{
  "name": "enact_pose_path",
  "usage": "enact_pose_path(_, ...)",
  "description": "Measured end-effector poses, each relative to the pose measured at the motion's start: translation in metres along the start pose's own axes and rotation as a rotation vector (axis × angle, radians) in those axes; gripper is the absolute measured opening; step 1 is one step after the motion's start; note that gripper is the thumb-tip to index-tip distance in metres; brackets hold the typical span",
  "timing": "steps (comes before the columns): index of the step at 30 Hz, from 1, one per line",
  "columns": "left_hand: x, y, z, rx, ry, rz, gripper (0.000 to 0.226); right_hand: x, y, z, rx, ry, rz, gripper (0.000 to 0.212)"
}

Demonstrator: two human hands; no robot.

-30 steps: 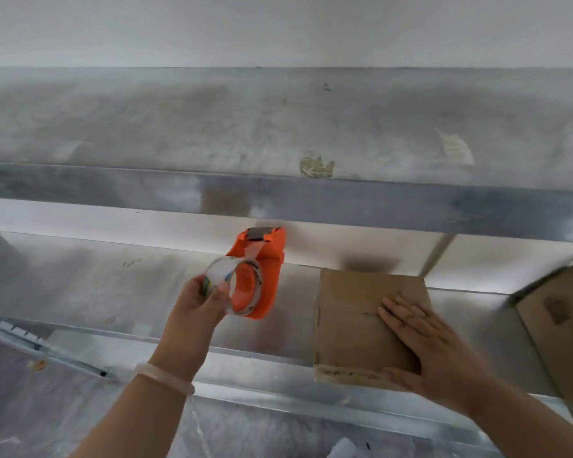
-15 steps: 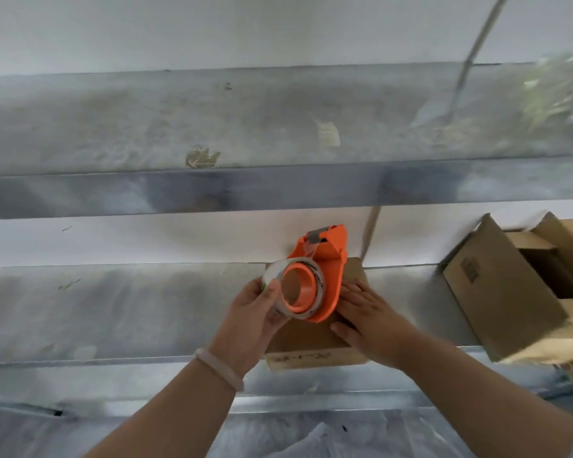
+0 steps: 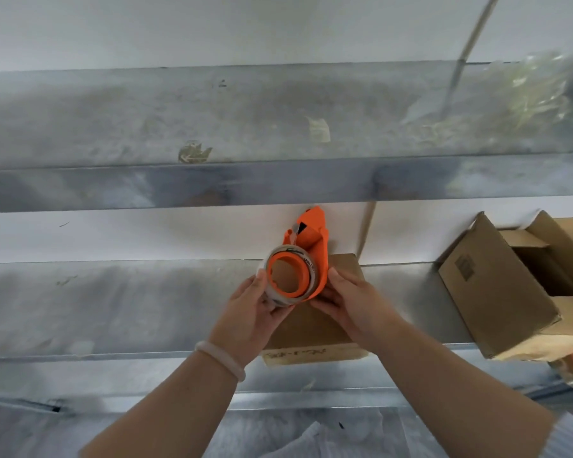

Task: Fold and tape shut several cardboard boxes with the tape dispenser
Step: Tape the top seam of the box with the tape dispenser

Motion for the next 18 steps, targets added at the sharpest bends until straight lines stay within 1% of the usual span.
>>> enact_pose_path(1,0.002,0.000,0.001,0.003,-0.014,-0.005,0.042,-0.001,0.000,0.001,0.007,0.058,0.007,0.033)
enact_pose_path(3,0.006,0.000,0.002,0.009,-0.046,-0.017,0.043,-0.002,0.001,0.002,0.031,0.101,0.005,0.038)
enact_pose_path(6,0.007,0.001,0.002,0.023,-0.071,-0.019,0.048,-0.004,0.004,0.006,0.072,0.037,0.043,0.056)
enact_pose_path(7,0.007,0.001,0.003,0.028,-0.072,-0.016,0.051,-0.006,0.005,0.005,0.072,0.018,0.060,0.057)
enact_pose_path(9,0.007,0.002,0.005,0.037,-0.070,-0.008,0.053,-0.008,0.006,0.005,0.072,0.031,0.089,0.052)
enact_pose_path(11,0.009,0.001,0.009,0.049,-0.082,-0.009,0.052,-0.008,0.006,0.004,0.075,0.112,0.098,0.044)
enact_pose_path(13,0.012,0.000,0.014,0.076,-0.119,-0.025,0.049,-0.010,0.004,0.004,0.102,0.229,0.120,0.041)
enact_pose_path(16,0.016,-0.001,0.022,0.110,-0.169,-0.062,0.046,-0.014,0.001,0.005,0.146,0.355,0.187,0.049)
enact_pose_path(18,0.018,-0.001,0.023,0.096,-0.167,-0.086,0.047,-0.014,0.001,0.003,0.170,0.404,0.191,0.054)
Point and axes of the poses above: each hand's wrist, its own y-axis towards the middle knuckle, its own z-axis out of the palm, x = y × z, the point moved 7 cm from there along y, towards the middle knuckle, and after that the axes turned 10 degrees about y, right-handed, at the moved point
